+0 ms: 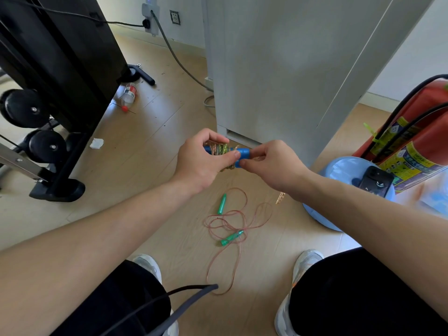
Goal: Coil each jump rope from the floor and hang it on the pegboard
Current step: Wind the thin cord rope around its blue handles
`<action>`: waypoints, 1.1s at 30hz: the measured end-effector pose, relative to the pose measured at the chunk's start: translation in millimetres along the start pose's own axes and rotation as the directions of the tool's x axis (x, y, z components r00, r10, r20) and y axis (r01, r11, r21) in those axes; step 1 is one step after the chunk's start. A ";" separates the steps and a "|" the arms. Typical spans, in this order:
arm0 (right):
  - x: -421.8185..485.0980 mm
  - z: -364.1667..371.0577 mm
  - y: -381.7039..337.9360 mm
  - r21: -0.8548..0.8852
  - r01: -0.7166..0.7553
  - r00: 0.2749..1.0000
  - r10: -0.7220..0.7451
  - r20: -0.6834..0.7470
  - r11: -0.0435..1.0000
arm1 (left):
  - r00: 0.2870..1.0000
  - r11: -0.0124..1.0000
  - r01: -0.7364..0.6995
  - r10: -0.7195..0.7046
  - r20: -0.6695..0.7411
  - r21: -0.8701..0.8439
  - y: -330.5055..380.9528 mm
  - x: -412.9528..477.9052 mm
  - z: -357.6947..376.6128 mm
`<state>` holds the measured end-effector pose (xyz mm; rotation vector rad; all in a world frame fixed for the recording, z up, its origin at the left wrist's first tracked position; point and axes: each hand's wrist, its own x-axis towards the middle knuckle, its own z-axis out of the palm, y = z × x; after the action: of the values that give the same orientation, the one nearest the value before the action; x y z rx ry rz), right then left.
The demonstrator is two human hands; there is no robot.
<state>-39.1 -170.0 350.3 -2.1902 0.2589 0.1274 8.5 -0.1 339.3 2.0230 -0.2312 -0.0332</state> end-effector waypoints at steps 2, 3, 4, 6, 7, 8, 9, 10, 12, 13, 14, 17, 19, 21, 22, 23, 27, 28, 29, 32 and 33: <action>1.7 -1.4 -0.4 -0.029 -0.002 0.999 0.001 -0.046 1.000 | 1.000 1.000 -0.008 0.008 0.005 0.010 0.0 -0.7 0.7; 2.3 -1.7 -0.9 -0.043 -0.002 0.998 -0.001 -0.061 0.999 | 1.000 1.000 -0.009 0.009 0.009 0.025 0.5 -0.8 0.6; 2.7 -1.2 -1.0 -0.057 -0.005 0.997 0.001 -0.071 0.998 | 1.000 0.999 -0.010 0.010 0.013 0.046 1.1 -0.6 0.5; 2.9 1.0 -1.2 -0.089 -0.006 0.997 -0.001 -0.079 0.996 | 1.000 0.996 -0.011 0.009 0.025 0.085 1.5 0.9 -0.9; 2.9 1.9 -1.2 -0.107 -0.003 0.997 -0.006 -0.081 0.994 | 0.999 0.995 -0.010 0.006 0.036 0.096 1.7 1.8 -2.0; 3.3 2.9 -1.0 -0.121 -0.002 0.996 -0.008 -0.085 0.993 | 0.999 0.994 -0.002 -0.003 0.047 0.106 0.9 3.2 -3.0; 3.4 2.8 -1.1 -0.127 -0.006 0.996 -0.006 -0.088 0.992 | 0.998 0.993 0.007 -0.014 0.060 0.119 0.5 4.3 -4.0; 4.0 2.2 -1.3 -0.129 -0.011 0.996 0.000 -0.091 0.992 | 0.997 0.991 0.012 -0.022 0.075 0.131 -1.0 5.3 -4.2; 5.2 -0.2 -1.4 -0.134 -0.023 0.995 0.010 -0.102 0.991 | 0.994 0.990 0.011 -0.027 0.110 0.142 -2.7 5.0 -3.5; 5.5 -1.8 -1.8 -0.137 -0.027 0.994 0.013 -0.108 0.990 | 0.992 0.990 0.007 -0.024 0.124 0.141 -3.2 4.0 -3.1; 5.8 -3.0 -2.0 -0.136 -0.028 0.994 0.013 -0.110 0.990 | 0.991 0.991 -0.002 -0.016 0.133 0.136 -4.3 3.2 -2.4; 5.9 -5.3 -3.5 -0.136 -0.024 0.995 0.010 -0.103 0.990 | 0.983 0.991 -0.043 0.020 0.182 0.125 -5.4 1.0 -1.9; 5.6 -5.3 -3.8 -0.130 -0.024 0.995 0.011 -0.099 0.991 | 0.968 0.986 -0.078 0.040 0.249 0.146 -4.2 0.5 -1.9; 5.0 -5.1 -3.3 -0.116 -0.024 0.996 0.013 -0.091 0.993 | 0.953 0.987 -0.070 0.024 0.303 0.142 -3.0 -0.2 -0.9; 4.6 -5.1 -3.1 -0.108 -0.025 0.996 0.016 -0.085 0.994 | 0.950 0.989 -0.056 0.010 0.312 0.139 -2.7 -0.7 0.2; 3.8 -5.2 -3.5 -0.098 -0.026 0.997 0.018 -0.076 0.995 | 0.952 0.988 -0.054 0.007 0.305 0.143 -2.0 -1.1 0.6; 3.4 -6.0 -4.8 -0.064 -0.008 0.999 0.004 -0.053 0.998 | 0.967 0.984 -0.072 0.029 0.251 0.165 -0.4 0.3 0.7; 3.7 -6.1 -5.2 -0.066 0.004 0.999 -0.007 -0.050 0.998 | 0.968 0.984 -0.073 0.030 0.251 0.164 -0.2 0.9 0.3; 3.8 -6.0 -5.3 -0.072 0.016 0.999 -0.019 -0.048 0.997 | 0.966 0.983 -0.076 0.031 0.255 0.165 0.7 1.1 -0.1; 5.6 -6.5 -3.1 -0.086 0.038 0.997 -0.043 -0.061 0.996 | 0.957 0.990 -0.052 0.013 0.290 0.128 3.7 1.0 -0.7; 6.3 -6.6 -2.1 -0.084 0.040 0.997 -0.045 -0.065 0.996 | 0.949 0.994 -0.028 -0.007 0.314 0.107 5.2 0.7 -1.5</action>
<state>-32.6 -175.1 354.7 -2.2830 0.2485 0.0416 8.6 -1.2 344.6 2.1203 -0.4537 -0.3461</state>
